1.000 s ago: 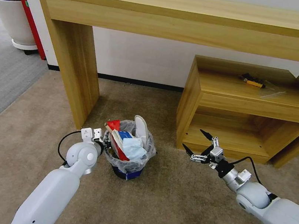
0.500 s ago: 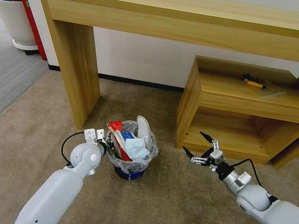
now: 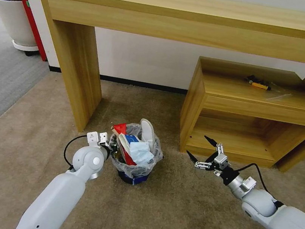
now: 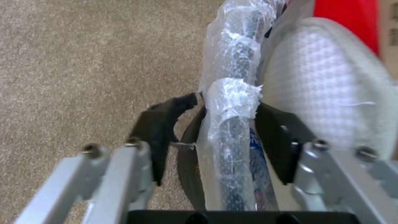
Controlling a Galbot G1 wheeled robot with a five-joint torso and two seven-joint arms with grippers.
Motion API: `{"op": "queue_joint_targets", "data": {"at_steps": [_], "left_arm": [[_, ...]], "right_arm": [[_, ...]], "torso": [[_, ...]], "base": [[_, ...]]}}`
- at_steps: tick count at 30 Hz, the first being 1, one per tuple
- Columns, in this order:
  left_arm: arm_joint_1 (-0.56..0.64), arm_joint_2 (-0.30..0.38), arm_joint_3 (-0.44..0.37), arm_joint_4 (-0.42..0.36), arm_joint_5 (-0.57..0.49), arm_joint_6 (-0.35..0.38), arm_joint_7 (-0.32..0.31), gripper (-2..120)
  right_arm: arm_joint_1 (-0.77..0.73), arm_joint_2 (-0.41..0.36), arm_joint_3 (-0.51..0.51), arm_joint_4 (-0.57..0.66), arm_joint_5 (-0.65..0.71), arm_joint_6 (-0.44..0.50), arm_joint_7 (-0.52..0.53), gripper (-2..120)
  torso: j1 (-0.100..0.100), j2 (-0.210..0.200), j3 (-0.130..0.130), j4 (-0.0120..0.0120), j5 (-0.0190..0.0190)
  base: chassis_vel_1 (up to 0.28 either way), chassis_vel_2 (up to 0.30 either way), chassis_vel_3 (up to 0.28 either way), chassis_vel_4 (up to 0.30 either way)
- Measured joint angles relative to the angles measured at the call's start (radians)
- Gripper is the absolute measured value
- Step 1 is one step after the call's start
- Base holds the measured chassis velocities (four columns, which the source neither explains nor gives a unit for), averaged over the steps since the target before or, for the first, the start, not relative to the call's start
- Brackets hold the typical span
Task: Pick up the trash bin and place the garbage on the floor into it.
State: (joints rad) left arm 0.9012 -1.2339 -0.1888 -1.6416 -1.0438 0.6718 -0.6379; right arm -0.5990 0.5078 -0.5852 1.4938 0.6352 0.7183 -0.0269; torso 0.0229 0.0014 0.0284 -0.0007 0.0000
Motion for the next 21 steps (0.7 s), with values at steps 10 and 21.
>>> {"op": "queue_joint_targets", "data": {"at_steps": [10, 21], "left_arm": [[-0.004, -0.016, 0.0, -0.004, 0.0, 0.0, -0.011, 93], [-0.022, -0.025, -0.013, -0.006, 0.0, 0.003, -0.014, 100]], "right_arm": [[0.008, 0.006, -0.006, 0.001, -0.006, -0.002, 0.01, 100], [0.016, 0.024, -0.015, -0.001, -0.018, -0.008, 0.032, 100]], "torso": [[0.0, 0.0, 0.0, -0.0003, -0.0001], [0.0, 0.0, 0.0, -0.0003, -0.0004]], "base": [[0.0, 0.0, 0.0, 0.0], [0.0, 0.0, 0.0, 0.0]]}}
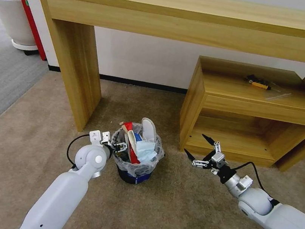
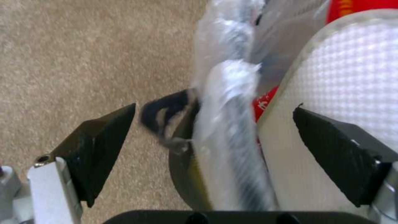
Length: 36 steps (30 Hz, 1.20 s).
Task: Pick up the trash bin and place the garbage on the floor into it.
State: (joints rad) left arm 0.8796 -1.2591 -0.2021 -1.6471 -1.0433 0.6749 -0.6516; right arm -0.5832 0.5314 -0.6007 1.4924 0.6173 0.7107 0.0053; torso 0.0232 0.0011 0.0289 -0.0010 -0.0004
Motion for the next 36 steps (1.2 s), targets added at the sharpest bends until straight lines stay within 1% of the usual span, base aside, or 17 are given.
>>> {"op": "queue_joint_targets", "data": {"at_steps": [11, 23, 24, 28, 31, 32, 35, 36], "left_arm": [[-0.012, -0.002, -0.023, 0.008, 0.016, -0.007, 0.009, 100], [-0.04, -0.001, -0.057, -0.006, 0.008, -0.012, 0.011, 100], [-0.043, 0.001, -0.061, -0.009, 0.007, -0.012, 0.011, 100], [-0.047, 0.006, -0.07, -0.02, 0.003, -0.012, 0.01, 100], [-0.048, 0.005, -0.087, -0.035, 0.002, -0.012, 0.009, 99], [-0.048, 0.005, -0.087, -0.035, 0.002, -0.012, 0.009, 99], [-0.048, -0.002, -0.102, -0.045, 0.001, -0.012, 0.008, 99], [-0.048, -0.002, -0.102, -0.045, 0.001, -0.012, 0.008, 99]], "right_arm": [[0.003, 0.008, -0.004, -0.007, -0.006, 0.0, 0.002, 100], [0.013, 0.036, 0.002, -0.019, -0.01, -0.007, 0.024, 100], [0.013, 0.041, 0.008, -0.019, -0.014, -0.01, 0.027, 100], [0.016, 0.06, 0.031, -0.016, -0.007, -0.016, 0.04, 100], [0.011, 0.08, 0.076, -0.016, -0.001, -0.025, 0.051, 100], [0.011, 0.08, 0.076, -0.016, -0.001, -0.025, 0.051, 100], [-0.047, 0.123, 0.173, -0.009, -0.004, -0.041, 0.073, 100], [-0.047, 0.123, 0.173, -0.009, -0.004, -0.041, 0.073, 100]], "torso": [[0.0, 0.0, 0.0, 0.0002, 0.0003], [0.0, 0.0, 0.0, 0.0002, 0.0005], [0.0, 0.0, 0.0, -0.0001, 0.0005], [0.0, 0.0, -0.001, 0.0003, 0.0005], [0.0, 0.0, 0.0, 0.0004, 0.0003], [0.0, 0.0, 0.0, 0.0004, 0.0003], [0.0, 0.0, -0.001, 0.0002, 0.0004], [0.0, 0.0, -0.001, 0.0002, 0.0004]], "base": [[0.0, 0.0, 0.0, 0.0], [0.0, 0.0, 0.0, 0.0], [0.0, 0.0, 0.0, 0.0], [0.0, 0.0, 0.0, 0.0], [0.0, 0.0, 0.0, 0.0], [0.0, 0.0, 0.0, 0.0], [0.0, 0.0, 0.0, 0.0], [0.0, 0.0, 0.0, 0.0]]}}
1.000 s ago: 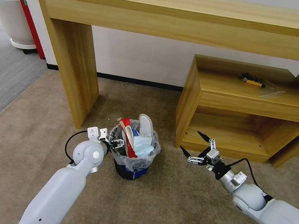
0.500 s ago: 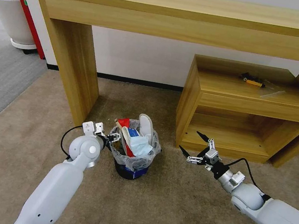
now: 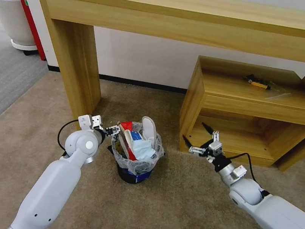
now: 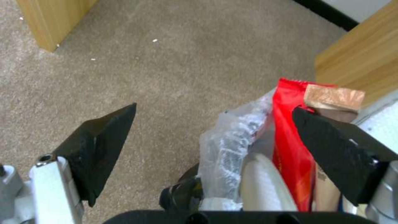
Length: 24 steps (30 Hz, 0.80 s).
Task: Pick up the trash bin and place the garbage on the floor into it.
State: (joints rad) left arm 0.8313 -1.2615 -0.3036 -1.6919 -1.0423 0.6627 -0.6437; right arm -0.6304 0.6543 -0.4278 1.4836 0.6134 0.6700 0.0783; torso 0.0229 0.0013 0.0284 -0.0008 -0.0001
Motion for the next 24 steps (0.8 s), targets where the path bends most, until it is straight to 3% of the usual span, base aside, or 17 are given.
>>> {"op": "queue_joint_targets", "data": {"at_steps": [12, 18, 24], "left_arm": [[0.015, -0.013, 0.002, -0.026, -0.003, 0.0, -0.004, 99], [0.026, -0.017, 0.004, -0.042, 0.016, 0.001, 0.013, 99], [0.036, -0.023, -0.008, -0.056, 0.047, 0.003, 0.042, 99]], "right_arm": [[-0.184, 0.088, 0.232, 0.012, -0.022, -0.021, 0.033, 100], [-0.293, 0.216, 0.404, 0.045, -0.051, -0.088, 0.127, 100], [-0.325, 0.257, 0.466, 0.073, -0.068, -0.17, 0.227, 100]], "torso": [[0.0, 0.0, 0.0, -0.0001, 0.0005], [0.0, 0.0, 0.0, -0.0001, -0.0002], [0.0, 0.0, 0.0, 0.0003, -0.0001]], "base": [[0.0, 0.0, 0.0, 0.0], [0.0, 0.0, 0.0, 0.0], [0.0, 0.0, 0.0, 0.0]]}}
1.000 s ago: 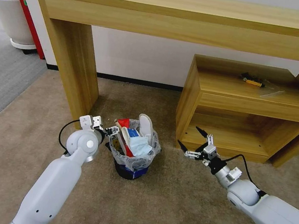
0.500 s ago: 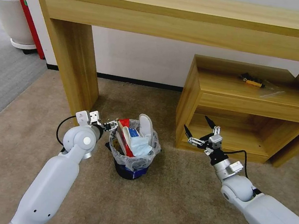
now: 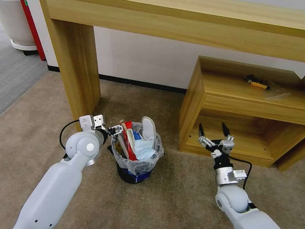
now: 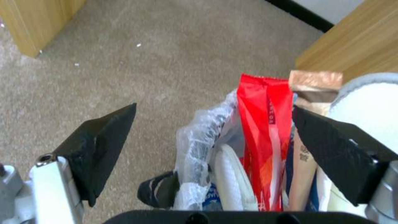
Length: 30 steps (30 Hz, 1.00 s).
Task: Pick up the trash bin and place the garbage on the floor into it.
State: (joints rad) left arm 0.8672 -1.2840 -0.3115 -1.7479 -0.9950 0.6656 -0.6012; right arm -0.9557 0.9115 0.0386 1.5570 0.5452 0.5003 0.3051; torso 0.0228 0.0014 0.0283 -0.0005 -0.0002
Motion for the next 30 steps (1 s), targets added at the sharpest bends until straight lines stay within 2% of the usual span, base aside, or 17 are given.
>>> {"op": "queue_joint_targets", "data": {"at_steps": [2, 3, 5, 9, 12, 19, 26, 27, 28, 30], "left_arm": [[0.01, -0.005, -0.025, -0.007, 0.047, 0.001, 0.045, 99], [0.01, -0.005, -0.025, -0.007, 0.047, 0.001, 0.045, 99], [0.022, -0.012, -0.049, -0.015, 0.069, 0.002, 0.079, 99], [0.044, -0.025, -0.067, -0.025, 0.116, 0.003, 0.115, 99], [0.054, -0.034, -0.069, -0.034, 0.124, 0.004, 0.12, 99], [0.08, -0.069, -0.067, -0.05, 0.155, 0.009, 0.139, 99], [0.089, -0.081, -0.062, -0.05, 0.172, 0.009, 0.142, 99], [0.09, -0.08, -0.061, -0.049, 0.173, 0.009, 0.142, 99], [0.092, -0.077, -0.06, -0.046, 0.173, 0.009, 0.142, 99], [0.095, -0.077, -0.057, -0.044, 0.173, 0.009, 0.142, 99]], "right_arm": [[-0.022, 0.012, 0.042, -0.008, -0.037, -0.041, 0.044, 100], [-0.022, 0.012, 0.042, -0.008, -0.037, -0.041, 0.044, 100], [-0.05, 0.028, 0.097, 0.007, -0.04, -0.117, 0.104, 100], [-0.09, 0.042, 0.16, 0.009, -0.061, -0.183, 0.141, 100], [-0.115, 0.041, 0.185, 0.007, -0.061, -0.214, 0.145, 100], [-0.168, -0.003, 0.239, -0.05, -0.057, -0.263, 0.123, 100], [-0.192, -0.006, 0.25, -0.13, -0.045, -0.206, 0.008, 100], [-0.2, -0.006, 0.253, -0.141, -0.045, -0.186, -0.031, 100], [-0.201, -0.006, 0.254, -0.178, -0.025, -0.082, -0.152, 100], [-0.198, -0.006, 0.256, -0.211, -0.004, 0.016, -0.303, 100]], "torso": [[0.0, 0.0, 0.0, -0.0004, 0.0003], [0.0, 0.0, 0.0, -0.0004, 0.0003], [0.0, 0.0, 0.0, -0.0004, 0.0002], [0.0, 0.0, 0.0, 0.0001, 0.0002], [0.0, 0.0, 0.0, -0.0006, 0.0006], [0.0, 0.0, 0.0, -0.0005, 0.0002], [0.0, 0.0, 0.0, -0.0003, 0.0004], [0.0, 0.0, 0.0, -0.0005, 0.0005], [0.0, 0.0, 0.0, -0.0006, 0.0005], [0.0, 0.0, 0.0, 0.0, 0.0004]], "base": [[0.0, 0.0, 0.0, 0.0], [0.0, 0.0, 0.0, 0.0], [0.0, 0.0, 0.0, 0.0], [0.0, 0.0, 0.0, 0.0], [0.0, 0.0, 0.0, 0.0], [0.0, 0.0, 0.0, 0.0], [0.0, 0.0, 0.0, 0.0], [0.0, 0.0, 0.0, 0.0], [0.0, 0.0, 0.0, 0.0], [0.0, 0.0, 0.0, 0.0]]}}
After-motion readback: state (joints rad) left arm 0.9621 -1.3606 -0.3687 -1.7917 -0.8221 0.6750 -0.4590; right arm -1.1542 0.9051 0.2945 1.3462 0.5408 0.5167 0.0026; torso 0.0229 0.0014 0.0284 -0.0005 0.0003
